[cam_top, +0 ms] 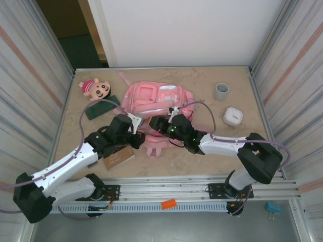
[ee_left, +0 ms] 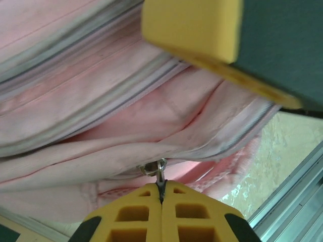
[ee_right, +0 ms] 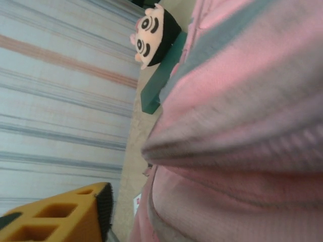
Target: Pack books, pencil case, and school supplies into a backpack
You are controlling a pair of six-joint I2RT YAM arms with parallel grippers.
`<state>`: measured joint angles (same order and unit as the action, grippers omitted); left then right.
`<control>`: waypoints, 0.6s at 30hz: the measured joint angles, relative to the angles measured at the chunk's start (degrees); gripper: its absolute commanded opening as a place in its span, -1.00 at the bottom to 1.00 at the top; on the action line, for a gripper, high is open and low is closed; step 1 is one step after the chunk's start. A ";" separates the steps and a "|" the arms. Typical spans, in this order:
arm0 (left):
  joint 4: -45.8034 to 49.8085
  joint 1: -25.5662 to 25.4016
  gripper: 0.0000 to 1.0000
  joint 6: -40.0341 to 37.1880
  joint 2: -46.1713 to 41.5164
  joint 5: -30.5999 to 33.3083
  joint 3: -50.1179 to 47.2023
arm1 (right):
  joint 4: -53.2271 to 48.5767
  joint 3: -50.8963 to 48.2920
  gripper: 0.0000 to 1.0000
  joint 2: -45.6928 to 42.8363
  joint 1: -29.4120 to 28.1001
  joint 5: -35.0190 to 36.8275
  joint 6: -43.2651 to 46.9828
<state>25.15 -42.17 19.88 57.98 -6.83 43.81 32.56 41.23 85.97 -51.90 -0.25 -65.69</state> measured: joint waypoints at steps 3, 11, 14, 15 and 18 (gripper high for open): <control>-0.24 -0.33 -1.00 0.09 0.22 1.55 -0.02 | -0.70 0.00 -0.59 -0.81 -0.28 1.05 0.37; -0.11 6.58 -1.00 -1.57 -0.76 0.50 -1.81 | -16.50 3.02 -0.74 -12.61 0.68 0.31 8.92; 0.46 11.50 -1.00 -2.73 -1.77 0.68 -2.89 | -21.46 5.84 -0.75 -15.58 2.86 -3.34 11.98; 0.48 12.74 -1.00 -3.26 -1.84 0.85 -3.04 | -22.25 6.03 -0.74 -16.52 3.67 -4.98 12.70; 0.50 14.97 -1.00 -4.70 -1.68 0.83 -3.13 | -24.24 6.03 -0.75 -18.23 5.97 -10.29 14.14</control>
<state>25.65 -27.20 15.18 56.29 -6.00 40.69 8.32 47.27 67.75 -45.93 -10.55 -51.55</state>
